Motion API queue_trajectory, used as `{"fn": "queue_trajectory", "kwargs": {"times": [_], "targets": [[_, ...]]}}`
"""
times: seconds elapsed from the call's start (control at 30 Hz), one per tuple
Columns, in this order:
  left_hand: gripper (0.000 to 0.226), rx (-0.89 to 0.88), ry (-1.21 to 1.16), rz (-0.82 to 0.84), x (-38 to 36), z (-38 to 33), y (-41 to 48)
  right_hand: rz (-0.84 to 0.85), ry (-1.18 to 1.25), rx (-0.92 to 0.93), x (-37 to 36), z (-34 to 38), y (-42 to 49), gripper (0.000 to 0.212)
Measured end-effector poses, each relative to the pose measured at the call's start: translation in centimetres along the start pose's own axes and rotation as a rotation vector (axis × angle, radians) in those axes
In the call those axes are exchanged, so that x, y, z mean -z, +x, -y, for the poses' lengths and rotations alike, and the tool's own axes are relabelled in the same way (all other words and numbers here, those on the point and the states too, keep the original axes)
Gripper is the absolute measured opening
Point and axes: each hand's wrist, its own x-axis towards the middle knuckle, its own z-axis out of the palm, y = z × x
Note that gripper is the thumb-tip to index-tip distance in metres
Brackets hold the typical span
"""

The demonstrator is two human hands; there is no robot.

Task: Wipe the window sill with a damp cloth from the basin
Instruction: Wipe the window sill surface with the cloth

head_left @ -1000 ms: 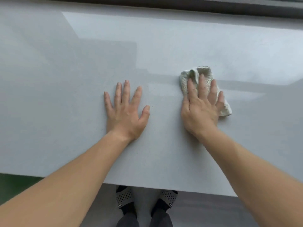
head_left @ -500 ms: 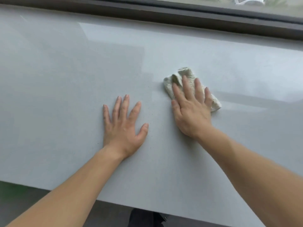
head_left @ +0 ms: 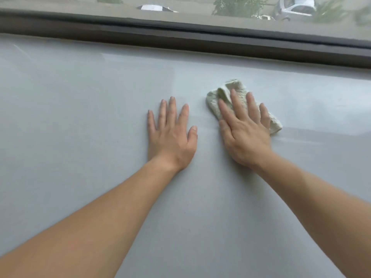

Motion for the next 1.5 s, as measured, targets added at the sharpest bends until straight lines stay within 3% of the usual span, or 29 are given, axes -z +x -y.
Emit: {"fn": "queue_trajectory", "kwargs": {"times": [0.07, 0.1, 0.23, 0.4, 0.5, 0.67, 0.77, 0.8, 0.83, 0.9, 0.97, 1.0, 1.07, 1.17, 1.27, 1.37, 1.43, 1.5], "targets": [[0.072, -0.007, 0.032, 0.001, 0.0, 0.0, 0.0, 0.052, -0.044, 0.135, 1.4, -3.1, 2.1, 0.058], [0.074, -0.007, 0.046, 0.006, 0.1, -0.1, 0.1, 0.068, -0.046, 0.114, 2.1, -4.5, 3.9, 0.058], [0.076, -0.002, 0.083, 0.014, 0.2, -0.6, 0.2, 0.014, 0.033, -0.229, 2.1, -3.2, 9.2, 0.057], [0.077, -0.007, 0.095, 0.003, 0.1, -0.6, 0.4, 0.021, -0.022, 0.185, 1.1, 1.4, 10.1, 0.054], [0.077, -0.010, 0.089, -0.019, -0.1, -0.4, 0.4, 0.038, -0.025, 0.245, 2.1, -2.0, 11.3, 0.053], [0.078, -0.008, 0.105, 0.007, 0.0, -0.4, 0.3, -0.016, 0.014, -0.106, 3.6, -11.8, 7.6, 0.053], [0.077, -0.012, 0.110, 0.010, -0.1, -0.4, 0.3, -0.056, 0.084, -0.429, 3.3, -11.2, 5.4, 0.053], [0.077, -0.010, 0.110, 0.006, -0.1, -0.4, 0.3, -0.061, 0.076, -0.462, 2.8, -9.7, 4.6, 0.054], [0.078, -0.010, 0.111, 0.005, -0.1, -0.4, 0.3, -0.058, 0.047, -0.407, 2.2, -8.1, 3.5, 0.056], [0.078, -0.010, 0.114, 0.010, -0.1, -0.5, 0.3, 0.026, -0.017, -0.120, 1.7, -6.6, 0.9, 0.058], [0.078, -0.010, 0.112, 0.010, -0.1, -0.6, 0.3, 0.106, -0.076, 0.079, 2.6, -8.8, 0.0, 0.059], [0.078, -0.008, 0.114, 0.012, -0.1, -0.6, 0.3, 0.102, -0.094, 0.065, 3.0, -10.4, 0.5, 0.059], [0.078, -0.006, 0.118, 0.020, -0.1, -0.6, 0.3, 0.045, -0.062, -0.147, 3.5, -12.7, 1.9, 0.061], [0.077, -0.002, 0.120, 0.023, -0.1, -0.6, 0.3, -0.024, 0.017, -0.370, 2.6, -10.8, 2.3, 0.063], [0.078, 0.002, 0.109, 0.010, 0.0, -0.6, 0.3, 0.016, -0.040, -0.175, 1.4, -7.4, -2.1, 0.062], [0.078, 0.002, 0.097, 0.007, 0.0, -0.5, 0.2, 0.082, -0.085, 0.030, 1.4, -8.7, -5.8, 0.059], [0.077, 0.001, 0.086, 0.005, 0.0, -0.5, 0.3, 0.059, -0.084, -0.020, 2.0, -11.2, -5.1, 0.059], [0.077, 0.002, 0.087, 0.005, -0.2, -0.5, 0.3, 0.010, -0.012, -0.213, 2.6, -13.0, -3.4, 0.060]]}}
